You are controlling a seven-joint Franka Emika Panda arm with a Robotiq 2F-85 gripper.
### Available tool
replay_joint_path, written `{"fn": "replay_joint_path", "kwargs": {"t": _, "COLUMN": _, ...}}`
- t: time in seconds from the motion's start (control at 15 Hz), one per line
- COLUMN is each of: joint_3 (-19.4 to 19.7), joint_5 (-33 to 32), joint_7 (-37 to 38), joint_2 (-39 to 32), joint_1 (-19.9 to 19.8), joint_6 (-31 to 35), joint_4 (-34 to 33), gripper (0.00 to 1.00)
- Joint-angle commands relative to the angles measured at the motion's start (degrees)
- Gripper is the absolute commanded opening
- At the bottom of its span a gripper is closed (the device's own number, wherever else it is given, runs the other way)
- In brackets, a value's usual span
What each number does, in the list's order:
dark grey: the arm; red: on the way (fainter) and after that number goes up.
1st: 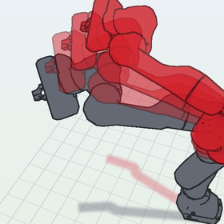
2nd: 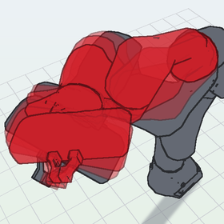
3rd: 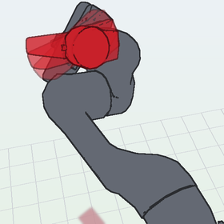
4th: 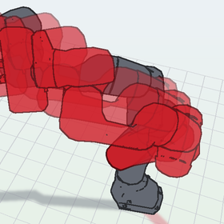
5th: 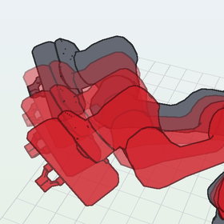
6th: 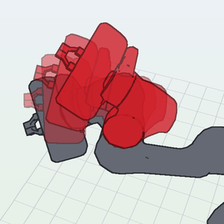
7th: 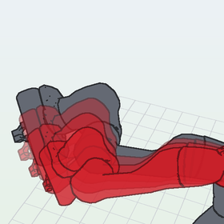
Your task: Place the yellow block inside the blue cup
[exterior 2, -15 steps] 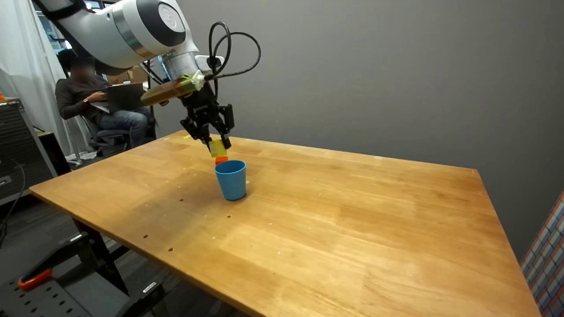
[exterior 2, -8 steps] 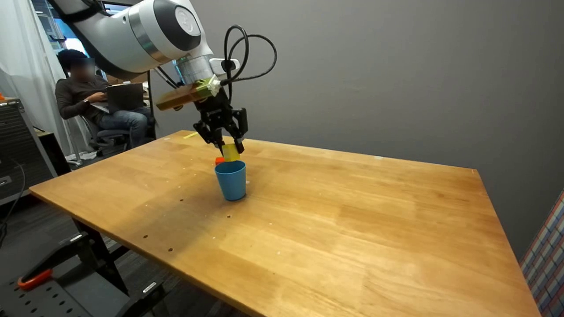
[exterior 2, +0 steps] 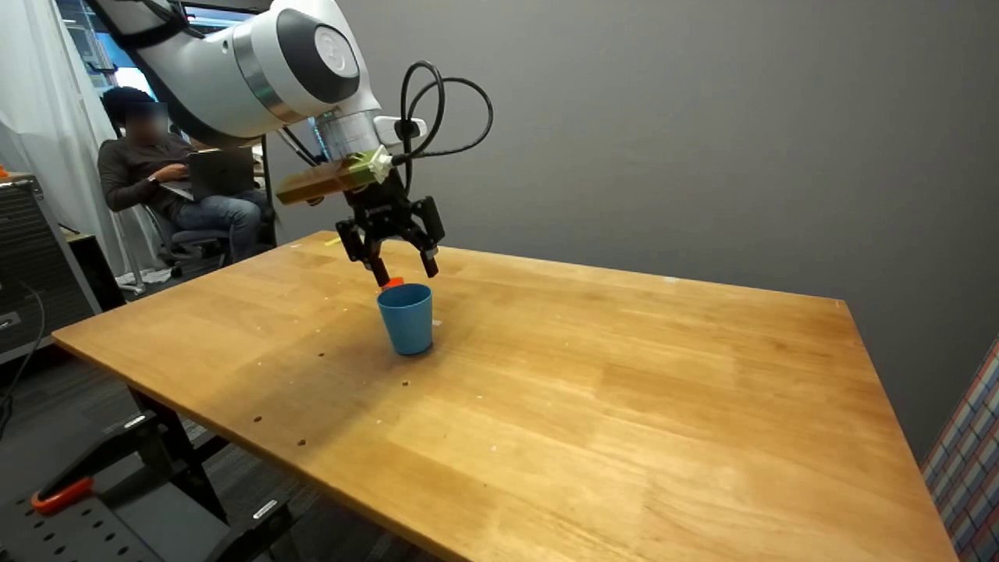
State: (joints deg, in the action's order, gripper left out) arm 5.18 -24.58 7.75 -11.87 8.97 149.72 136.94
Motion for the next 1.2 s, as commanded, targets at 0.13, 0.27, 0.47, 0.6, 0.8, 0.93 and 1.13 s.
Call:
{"fn": "replay_joint_path", "kwargs": {"t": 0.13, "joint_3": -4.7, "joint_5": 10.3, "joint_7": -11.5, "joint_2": 11.4, "joint_1": -3.8, "joint_6": -9.4, "joint_4": 1.8, "gripper": 1.0}}
{"fn": "replay_joint_path", "kwargs": {"t": 0.27, "joint_3": -4.9, "joint_5": 14.3, "joint_7": -12.1, "joint_2": 15.7, "joint_1": -4.4, "joint_6": -15.0, "joint_4": 0.8, "gripper": 1.0}}
{"fn": "replay_joint_path", "kwargs": {"t": 0.47, "joint_3": -4.6, "joint_5": 18.6, "joint_7": -13.0, "joint_2": 22.2, "joint_1": -4.9, "joint_6": -22.2, "joint_4": -0.6, "gripper": 1.0}}
{"fn": "replay_joint_path", "kwargs": {"t": 0.6, "joint_3": -4.3, "joint_5": 20.4, "joint_7": -13.8, "joint_2": 26.1, "joint_1": -5.0, "joint_6": -26.7, "joint_4": -1.7, "gripper": 1.0}}
{"fn": "replay_joint_path", "kwargs": {"t": 0.8, "joint_3": -4.0, "joint_5": 21.7, "joint_7": -15.0, "joint_2": 29.9, "joint_1": -5.2, "joint_6": -33.3, "joint_4": -3.5, "gripper": 1.0}}
{"fn": "replay_joint_path", "kwargs": {"t": 0.93, "joint_3": -4.7, "joint_5": 20.2, "joint_7": -13.2, "joint_2": 28.6, "joint_1": -5.3, "joint_6": -31.2, "joint_4": -2.9, "gripper": 1.0}}
{"fn": "replay_joint_path", "kwargs": {"t": 1.13, "joint_3": -4.6, "joint_5": 20.5, "joint_7": -13.4, "joint_2": 29.7, "joint_1": -5.3, "joint_6": -32.4, "joint_4": -2.9, "gripper": 1.0}}
